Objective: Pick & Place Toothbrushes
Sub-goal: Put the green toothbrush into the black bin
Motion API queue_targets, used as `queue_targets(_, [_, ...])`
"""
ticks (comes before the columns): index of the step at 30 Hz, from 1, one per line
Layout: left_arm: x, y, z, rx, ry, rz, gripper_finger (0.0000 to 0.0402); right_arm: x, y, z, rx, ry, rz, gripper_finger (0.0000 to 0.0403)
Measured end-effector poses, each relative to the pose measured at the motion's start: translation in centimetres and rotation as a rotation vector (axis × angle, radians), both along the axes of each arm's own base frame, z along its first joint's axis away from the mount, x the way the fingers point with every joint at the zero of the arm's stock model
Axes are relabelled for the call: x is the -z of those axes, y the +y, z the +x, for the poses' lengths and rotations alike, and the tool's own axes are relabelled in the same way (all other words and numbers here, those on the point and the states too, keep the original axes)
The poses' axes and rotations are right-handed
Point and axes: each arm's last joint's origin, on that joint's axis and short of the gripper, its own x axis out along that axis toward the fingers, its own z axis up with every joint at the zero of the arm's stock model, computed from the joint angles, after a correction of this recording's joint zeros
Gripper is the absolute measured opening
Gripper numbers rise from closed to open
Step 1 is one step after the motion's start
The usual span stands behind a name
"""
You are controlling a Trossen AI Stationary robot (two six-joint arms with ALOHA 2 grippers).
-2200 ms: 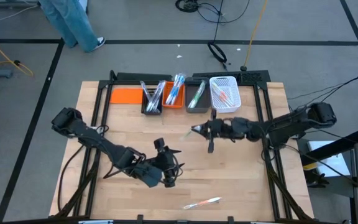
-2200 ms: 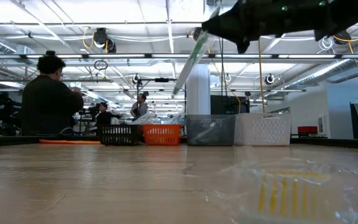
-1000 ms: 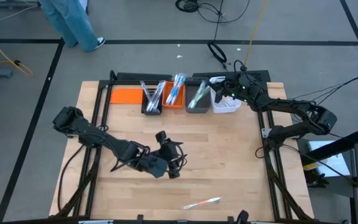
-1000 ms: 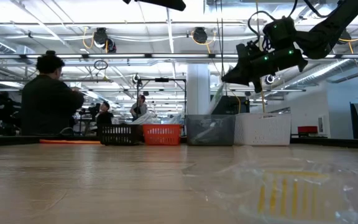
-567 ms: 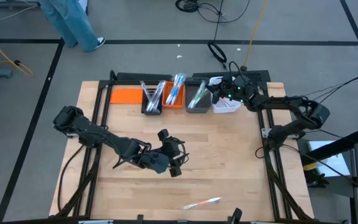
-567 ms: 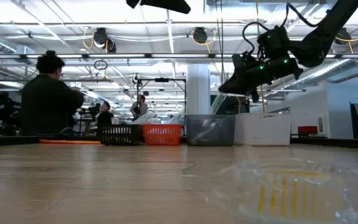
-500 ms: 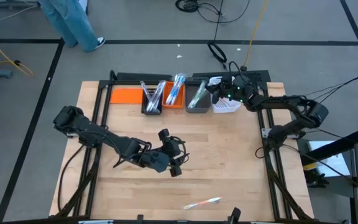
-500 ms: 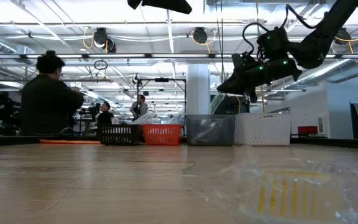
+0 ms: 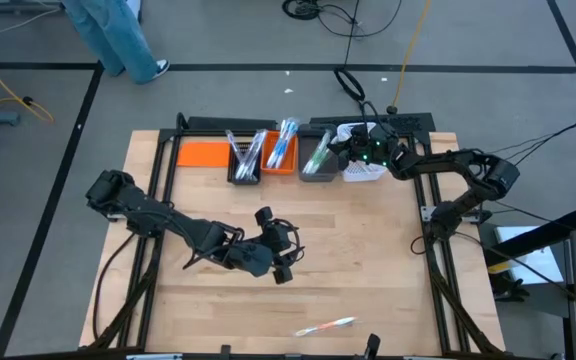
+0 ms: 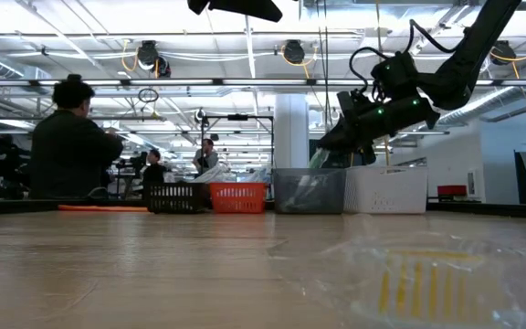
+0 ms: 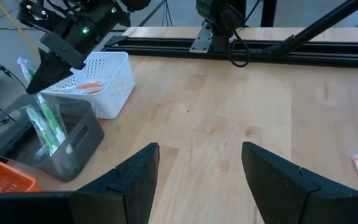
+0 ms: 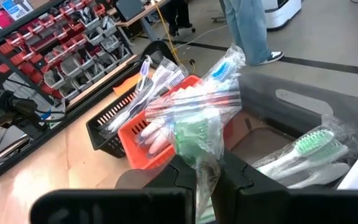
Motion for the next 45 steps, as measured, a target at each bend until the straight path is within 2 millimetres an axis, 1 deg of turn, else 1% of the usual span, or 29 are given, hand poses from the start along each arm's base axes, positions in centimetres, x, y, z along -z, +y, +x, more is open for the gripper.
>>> queue_targets(8, [0.0,0.0,0.0,0.0,0.0,0.001,0.0232,0.0,0.0,0.0,-0.001,0.002,0.007,0.0011])
queue_targets(10, [0.0,0.0,0.0,0.001,0.0,0.001,0.0232,0.1,0.0,0.0,0.0,0.007,0.009,0.0018])
queue_targets(22, [0.0,0.0,0.0,0.001,0.001,0.002,0.0232,0.3,0.1,-0.1,-0.01,0.046,-0.03,0.0088])
queue_targets(31, [0.0,0.0,0.0,0.001,0.002,0.003,0.0232,0.2,-0.1,-0.1,0.014,0.058,-0.083,0.0177])
queue_targets(34, [0.0,0.0,0.0,0.001,0.002,0.003,0.0232,-0.1,-0.3,-0.2,0.028,0.041,-0.095,0.0194])
queue_targets(37, [0.0,0.0,0.0,0.001,0.001,0.003,0.0232,-0.2,-0.5,-0.3,0.088,0.04,-0.114,0.0198])
queue_targets(42, [0.0,0.0,0.0,0.001,0.001,0.002,0.0232,-0.5,-0.5,-0.2,0.099,0.011,-0.137,0.0191])
queue_targets(45, [0.0,0.1,0.0,-0.002,0.001,0.001,0.0232,-1.1,-0.7,-0.2,0.146,-0.033,-0.158,0.0186])
